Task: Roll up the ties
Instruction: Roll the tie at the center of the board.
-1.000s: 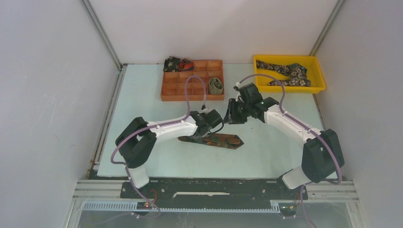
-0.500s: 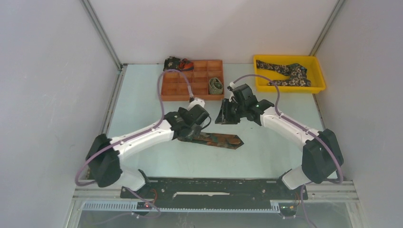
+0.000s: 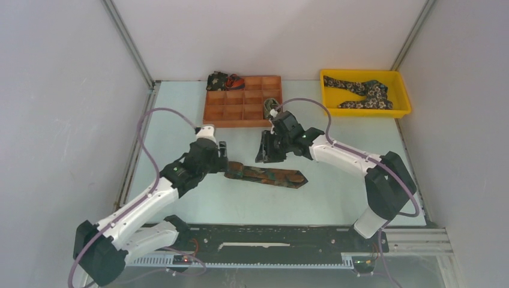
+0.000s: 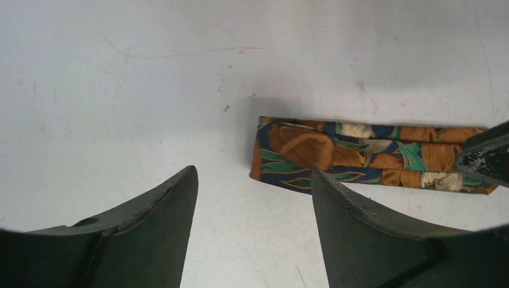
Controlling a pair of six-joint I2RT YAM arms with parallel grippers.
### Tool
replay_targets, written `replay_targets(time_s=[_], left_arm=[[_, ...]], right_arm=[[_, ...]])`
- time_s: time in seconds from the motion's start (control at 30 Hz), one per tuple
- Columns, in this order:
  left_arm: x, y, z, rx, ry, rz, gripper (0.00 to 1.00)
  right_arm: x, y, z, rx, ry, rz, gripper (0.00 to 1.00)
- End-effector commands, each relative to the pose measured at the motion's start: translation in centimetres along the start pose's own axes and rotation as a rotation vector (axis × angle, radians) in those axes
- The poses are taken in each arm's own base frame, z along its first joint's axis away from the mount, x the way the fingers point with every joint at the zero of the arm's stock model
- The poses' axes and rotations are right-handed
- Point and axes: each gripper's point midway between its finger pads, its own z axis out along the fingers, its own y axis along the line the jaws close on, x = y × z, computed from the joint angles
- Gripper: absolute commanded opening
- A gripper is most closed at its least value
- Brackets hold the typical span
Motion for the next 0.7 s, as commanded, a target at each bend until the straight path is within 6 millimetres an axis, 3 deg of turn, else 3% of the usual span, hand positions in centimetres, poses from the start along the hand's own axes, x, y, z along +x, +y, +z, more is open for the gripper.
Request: replay_targets(time_s=[0.0, 0.27, 0.67], left_arm=[[-0.8, 0.4, 0.3, 0.076, -0.075, -0.14, 0.76], [1.1, 2.4, 2.4, 0.089, -0.056, -0.248, 0.78], [2.7, 1.4, 4.6, 0.163, 0.011, -0.278, 0.77]], right_arm=[[-2.1, 2.7, 0.7, -0.023, -0.075, 0.029, 0.41], [-1.7, 3.8, 3.0, -0.041, -0.078, 0.104, 0.42], [-0.7, 5.8, 6.4, -0.058, -0.011, 0.113, 0.44]])
